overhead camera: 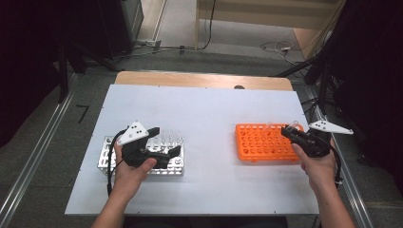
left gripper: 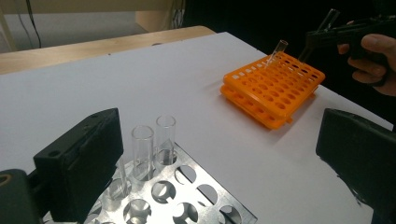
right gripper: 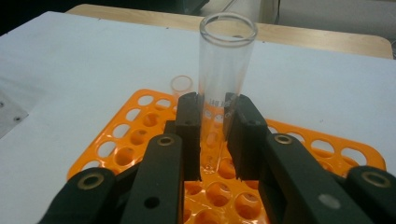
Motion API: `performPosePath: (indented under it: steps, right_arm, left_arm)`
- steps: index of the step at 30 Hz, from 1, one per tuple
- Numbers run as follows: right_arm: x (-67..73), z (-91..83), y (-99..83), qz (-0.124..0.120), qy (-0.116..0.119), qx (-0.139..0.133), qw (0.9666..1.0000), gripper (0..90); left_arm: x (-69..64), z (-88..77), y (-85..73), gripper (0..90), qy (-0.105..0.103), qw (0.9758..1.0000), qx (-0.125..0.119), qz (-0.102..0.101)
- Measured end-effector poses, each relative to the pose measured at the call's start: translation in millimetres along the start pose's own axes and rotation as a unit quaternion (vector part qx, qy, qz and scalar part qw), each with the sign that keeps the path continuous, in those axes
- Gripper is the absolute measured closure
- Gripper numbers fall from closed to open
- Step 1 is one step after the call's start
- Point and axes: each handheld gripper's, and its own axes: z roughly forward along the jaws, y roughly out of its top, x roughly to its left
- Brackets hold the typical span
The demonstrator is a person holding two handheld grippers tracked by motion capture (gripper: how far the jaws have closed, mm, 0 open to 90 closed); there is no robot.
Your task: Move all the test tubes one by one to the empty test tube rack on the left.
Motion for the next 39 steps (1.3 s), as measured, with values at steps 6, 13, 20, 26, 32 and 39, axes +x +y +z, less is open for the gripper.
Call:
performPosePath:
  steps: [6, 13, 20, 26, 32, 39]
  right_arm:
    - [20.2, -4.2, 5.8, -0.018, 0.021, -0.001, 0.9996, 73.7]
    - [45.4, -4.7, 11.3, -0.038, 0.056, -0.001, 0.9977, 73.7]
    - [69.0, -1.7, 13.0, -0.057, 0.082, 0.002, 0.995, 73.6]
    - [86.0, 4.3, 11.4, -0.067, 0.104, 0.007, 0.9923, 73.7]
    - [100.2, 8.9, 9.7, -0.075, 0.124, 0.013, 0.9894, 73.6]
    - [117.8, 13.3, 7.3, -0.088, 0.142, 0.02, 0.9857, 73.7]
  left_arm:
    - [-3.5, 1.1, 0.9, 0.0, -0.005, 1.0, 0.002, 0.005]
    - [-7.9, 2.7, 1.8, 0.0, -0.011, 0.9999, 0.002, 0.007]
    - [-12.5, 4.9, 2.5, 0.0, -0.017, 0.9998, 0.005, 0.009]
    - [-17.2, 7.6, 3.5, 0.0, -0.026, 0.9996, 0.004, 0.01]
    - [-21.6, 9.1, 4.3, 0.0, -0.034, 0.9993, 0.005, 0.012]
    - [-28.3, 11.8, 5.3, 0.3, -0.046, 0.9987, 0.007, 0.017]
